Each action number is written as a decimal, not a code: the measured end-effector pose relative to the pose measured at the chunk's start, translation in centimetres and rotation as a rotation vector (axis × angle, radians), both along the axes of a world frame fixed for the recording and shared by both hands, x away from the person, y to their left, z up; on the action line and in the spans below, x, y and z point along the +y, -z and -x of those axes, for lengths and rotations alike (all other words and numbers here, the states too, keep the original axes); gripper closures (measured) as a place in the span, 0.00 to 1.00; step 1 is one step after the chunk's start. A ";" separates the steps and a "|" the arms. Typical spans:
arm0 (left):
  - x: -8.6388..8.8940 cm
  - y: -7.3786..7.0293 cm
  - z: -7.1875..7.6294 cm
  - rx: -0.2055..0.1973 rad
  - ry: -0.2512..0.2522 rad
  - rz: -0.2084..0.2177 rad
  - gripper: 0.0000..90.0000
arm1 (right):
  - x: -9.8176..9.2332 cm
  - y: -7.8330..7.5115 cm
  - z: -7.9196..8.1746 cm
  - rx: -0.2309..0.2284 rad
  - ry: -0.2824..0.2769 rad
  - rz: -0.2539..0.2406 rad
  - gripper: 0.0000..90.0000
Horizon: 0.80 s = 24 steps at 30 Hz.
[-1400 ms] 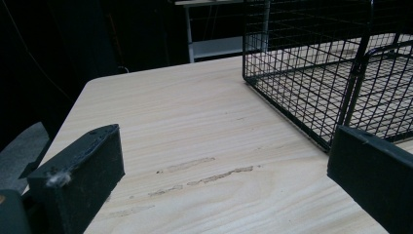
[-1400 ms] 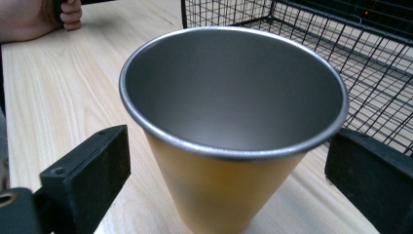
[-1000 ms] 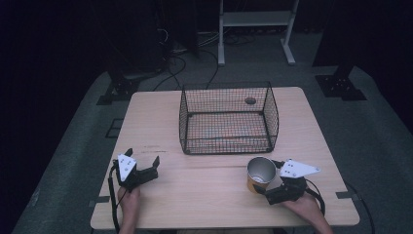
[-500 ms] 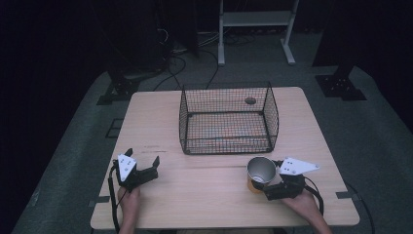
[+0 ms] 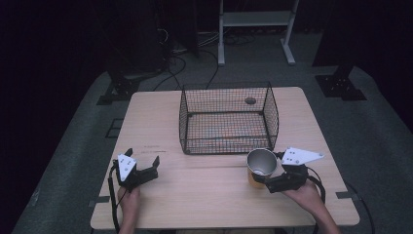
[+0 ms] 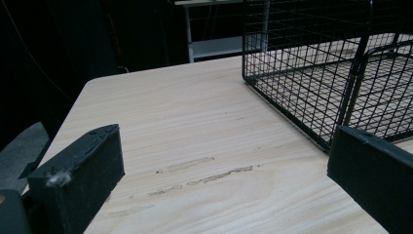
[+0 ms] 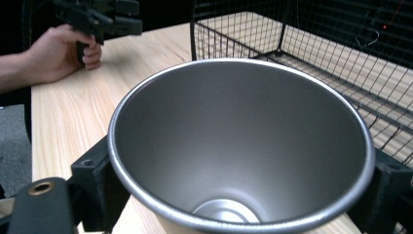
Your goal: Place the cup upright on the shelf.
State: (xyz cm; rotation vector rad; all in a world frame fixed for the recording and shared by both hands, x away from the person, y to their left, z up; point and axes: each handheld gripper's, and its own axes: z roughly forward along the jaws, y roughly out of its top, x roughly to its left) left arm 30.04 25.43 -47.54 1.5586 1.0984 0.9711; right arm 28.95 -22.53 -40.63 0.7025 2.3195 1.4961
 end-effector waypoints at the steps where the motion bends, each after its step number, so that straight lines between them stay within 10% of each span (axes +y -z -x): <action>1: 0.0 0.0 0.0 0.000 0.000 0.000 0.00 | 0.1 -0.2 -0.1 0.004 -0.004 -0.001 0.14; 24: 0.1 0.0 0.0 0.003 -0.003 0.003 0.00 | 1.7 -5.0 -3.4 0.033 -0.063 -0.016 0.13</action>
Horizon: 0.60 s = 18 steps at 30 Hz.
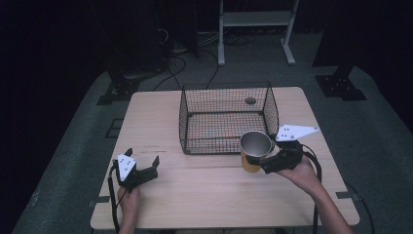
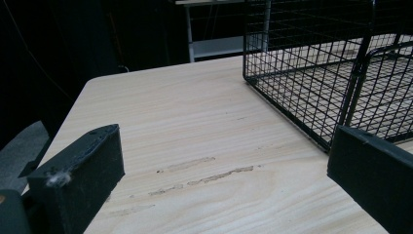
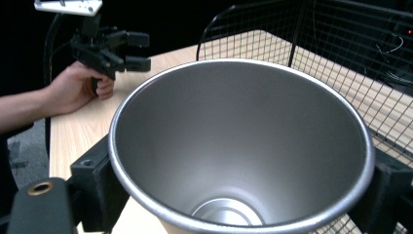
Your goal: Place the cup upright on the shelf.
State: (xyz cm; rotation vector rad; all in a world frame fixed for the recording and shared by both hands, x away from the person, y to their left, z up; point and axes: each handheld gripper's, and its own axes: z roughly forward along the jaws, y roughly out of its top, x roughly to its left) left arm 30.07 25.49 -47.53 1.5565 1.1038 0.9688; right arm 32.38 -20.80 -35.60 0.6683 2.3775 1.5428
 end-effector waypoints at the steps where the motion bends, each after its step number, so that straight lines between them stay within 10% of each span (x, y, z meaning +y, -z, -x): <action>1: 0.0 0.0 0.0 0.000 0.001 -0.001 0.00 | 0.1 -0.2 -0.2 0.004 -0.003 -0.002 0.13; 18: 0.0 0.0 0.0 -0.002 0.002 0.002 0.00 | 2.2 -3.3 -3.8 0.021 -0.020 0.020 0.13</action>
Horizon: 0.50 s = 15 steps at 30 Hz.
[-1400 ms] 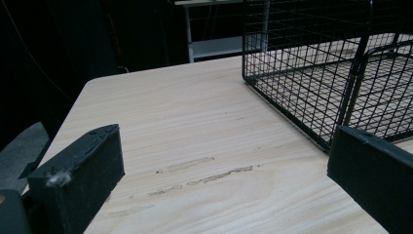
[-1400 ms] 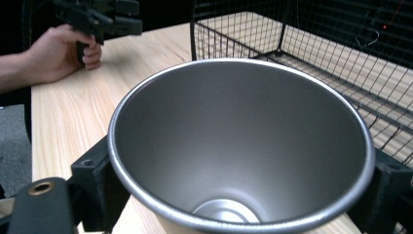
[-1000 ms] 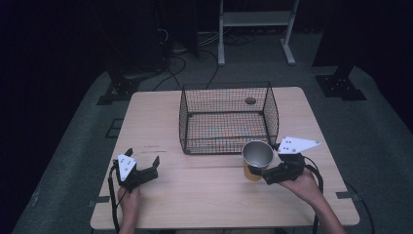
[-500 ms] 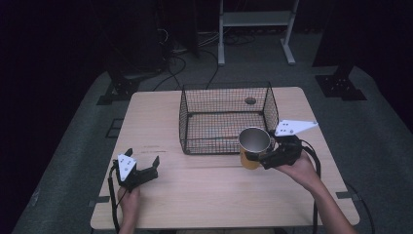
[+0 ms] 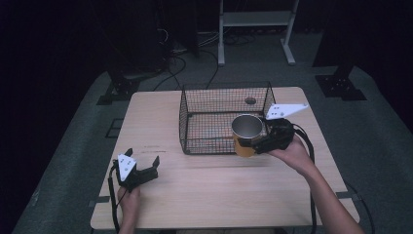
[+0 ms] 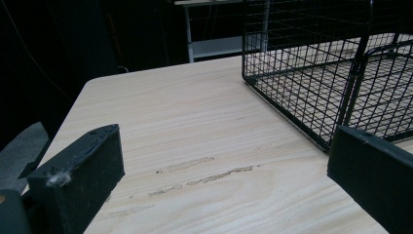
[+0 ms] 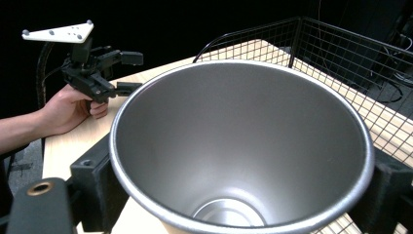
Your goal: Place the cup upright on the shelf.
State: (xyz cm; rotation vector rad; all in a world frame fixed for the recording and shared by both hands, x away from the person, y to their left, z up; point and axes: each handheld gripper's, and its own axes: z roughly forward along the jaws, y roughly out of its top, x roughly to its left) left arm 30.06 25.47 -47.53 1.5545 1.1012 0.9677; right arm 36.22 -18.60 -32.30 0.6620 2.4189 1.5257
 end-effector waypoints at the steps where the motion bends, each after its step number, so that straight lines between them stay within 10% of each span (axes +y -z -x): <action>1: 0.0 0.0 0.0 0.001 -0.001 0.001 0.00 | 0.2 -0.1 -0.3 -0.002 -0.001 0.005 0.13; 15: 0.1 0.0 0.1 0.000 0.002 0.006 0.00 | 2.2 -2.2 -3.8 0.007 -0.009 -0.005 0.13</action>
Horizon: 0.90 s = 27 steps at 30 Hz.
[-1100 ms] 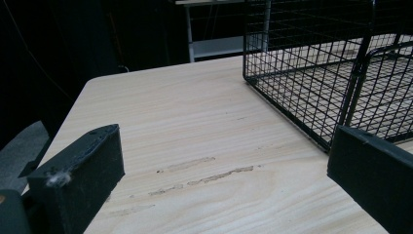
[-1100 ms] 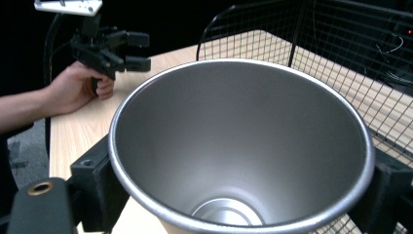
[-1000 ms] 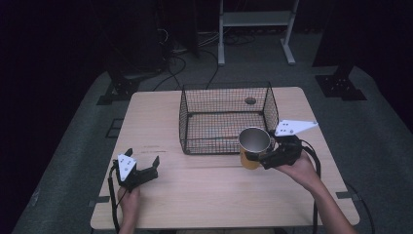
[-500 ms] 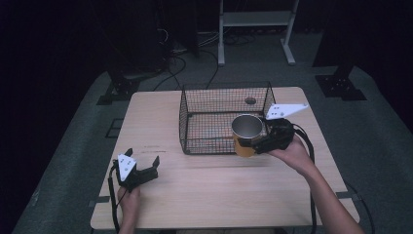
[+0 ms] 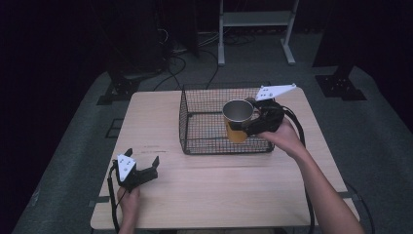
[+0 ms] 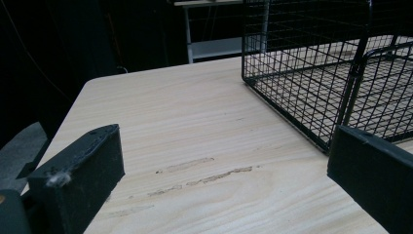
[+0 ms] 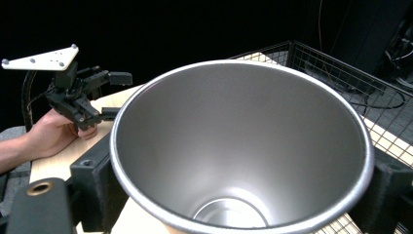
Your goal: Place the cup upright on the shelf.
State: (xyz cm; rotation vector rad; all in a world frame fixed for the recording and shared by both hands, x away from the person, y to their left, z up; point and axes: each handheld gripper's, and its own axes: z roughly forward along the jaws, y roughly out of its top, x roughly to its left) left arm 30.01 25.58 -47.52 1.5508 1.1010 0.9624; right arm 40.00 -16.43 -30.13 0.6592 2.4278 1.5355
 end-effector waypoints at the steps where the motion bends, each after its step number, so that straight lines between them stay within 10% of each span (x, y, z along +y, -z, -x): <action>1: 0.0 0.0 0.0 0.000 0.000 0.000 0.00 | 0.0 0.0 0.0 0.000 0.000 0.000 0.13; 27: 0.1 0.0 0.0 -0.001 0.002 0.009 0.00 | 2.7 0.3 -5.6 0.054 -0.007 0.043 0.13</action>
